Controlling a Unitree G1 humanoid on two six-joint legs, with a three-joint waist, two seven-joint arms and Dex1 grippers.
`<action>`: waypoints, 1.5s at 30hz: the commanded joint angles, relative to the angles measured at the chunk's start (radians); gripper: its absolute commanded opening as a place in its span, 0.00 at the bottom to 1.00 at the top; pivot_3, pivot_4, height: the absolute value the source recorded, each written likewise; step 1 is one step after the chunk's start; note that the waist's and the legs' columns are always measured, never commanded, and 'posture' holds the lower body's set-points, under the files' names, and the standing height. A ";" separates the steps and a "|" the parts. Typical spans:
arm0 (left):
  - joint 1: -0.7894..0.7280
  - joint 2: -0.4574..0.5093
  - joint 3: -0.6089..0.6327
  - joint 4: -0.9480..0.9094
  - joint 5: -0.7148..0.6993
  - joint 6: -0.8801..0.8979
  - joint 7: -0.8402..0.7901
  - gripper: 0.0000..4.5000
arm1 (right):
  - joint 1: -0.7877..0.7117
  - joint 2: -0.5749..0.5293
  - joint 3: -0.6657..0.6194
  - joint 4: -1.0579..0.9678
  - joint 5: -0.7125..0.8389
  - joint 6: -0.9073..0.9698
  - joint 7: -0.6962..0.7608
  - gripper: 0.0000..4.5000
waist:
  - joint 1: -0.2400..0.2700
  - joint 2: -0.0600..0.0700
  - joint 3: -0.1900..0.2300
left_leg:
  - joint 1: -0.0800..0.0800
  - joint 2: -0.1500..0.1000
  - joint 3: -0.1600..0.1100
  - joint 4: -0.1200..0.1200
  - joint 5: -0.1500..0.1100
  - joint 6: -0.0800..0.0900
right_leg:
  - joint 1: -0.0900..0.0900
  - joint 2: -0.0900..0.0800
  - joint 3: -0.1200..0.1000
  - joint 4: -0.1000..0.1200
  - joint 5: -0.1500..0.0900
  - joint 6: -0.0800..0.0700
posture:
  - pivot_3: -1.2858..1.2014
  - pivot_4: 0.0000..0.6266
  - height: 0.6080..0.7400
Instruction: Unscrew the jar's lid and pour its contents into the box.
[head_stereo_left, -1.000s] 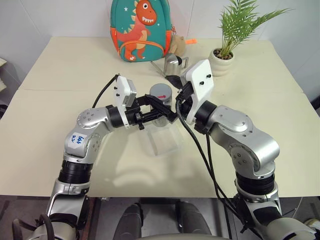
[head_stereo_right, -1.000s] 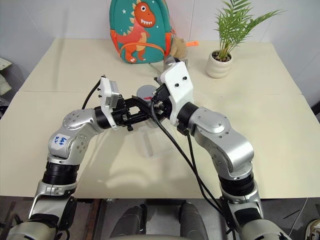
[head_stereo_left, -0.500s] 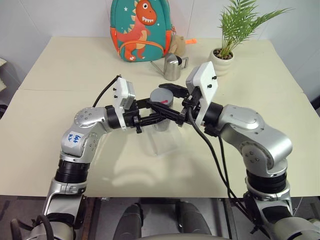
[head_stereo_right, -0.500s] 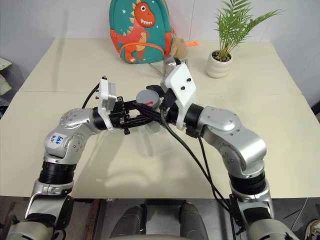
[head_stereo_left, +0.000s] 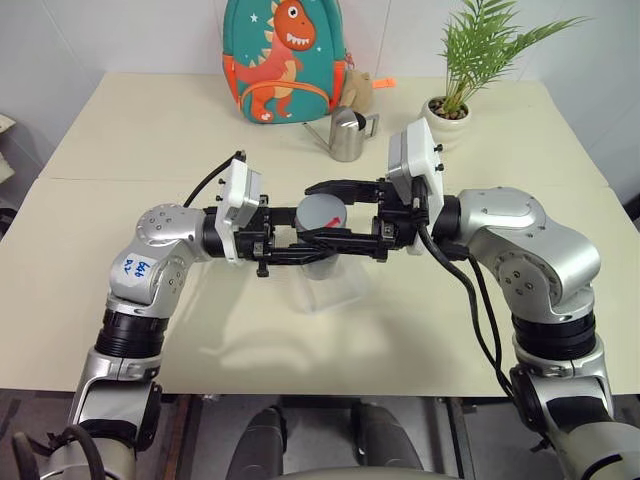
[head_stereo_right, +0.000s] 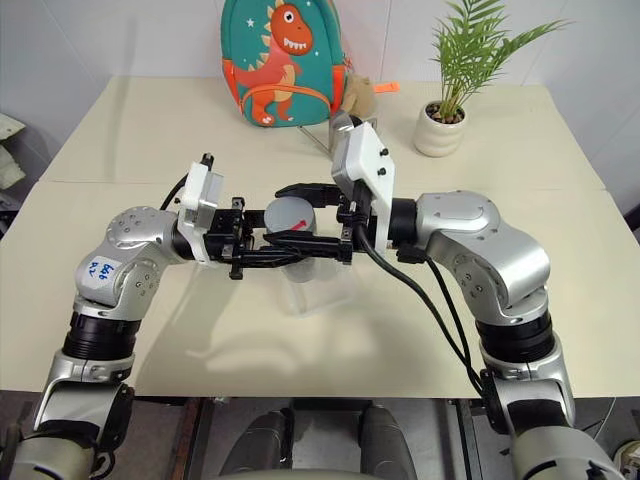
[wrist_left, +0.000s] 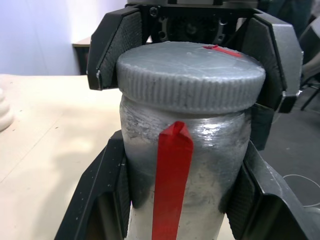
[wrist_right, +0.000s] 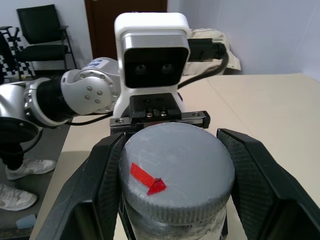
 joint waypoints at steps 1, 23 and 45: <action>-0.020 0.025 0.065 0.043 0.000 -0.002 0.035 0.44 | -0.006 0.002 0.027 -0.056 0.074 -0.021 0.102 0.57 | -0.001 0.000 0.000 | 0.000 0.000 0.000 0.000 0.000 0.000 | 0.000 0.000 0.000 0.000 0.000 0.000 | 0.52 0.24 1.00; 0.004 0.076 0.064 -0.056 -0.059 0.046 -0.032 0.44 | -0.037 0.020 0.017 0.005 0.007 -0.053 0.037 0.99 | -0.001 0.000 0.000 | 0.000 0.000 0.000 0.000 0.000 0.000 | 0.000 0.000 0.000 0.000 0.000 0.000 | 0.52 0.24 1.00; -0.015 0.040 0.032 -0.034 -0.029 -0.009 -0.046 0.44 | -0.089 0.128 0.046 0.057 -0.027 -0.055 -0.048 0.99 | -0.001 0.000 0.000 | 0.000 0.000 0.000 0.000 0.000 0.000 | 0.000 0.000 0.000 0.001 0.000 0.000 | 0.52 0.24 1.00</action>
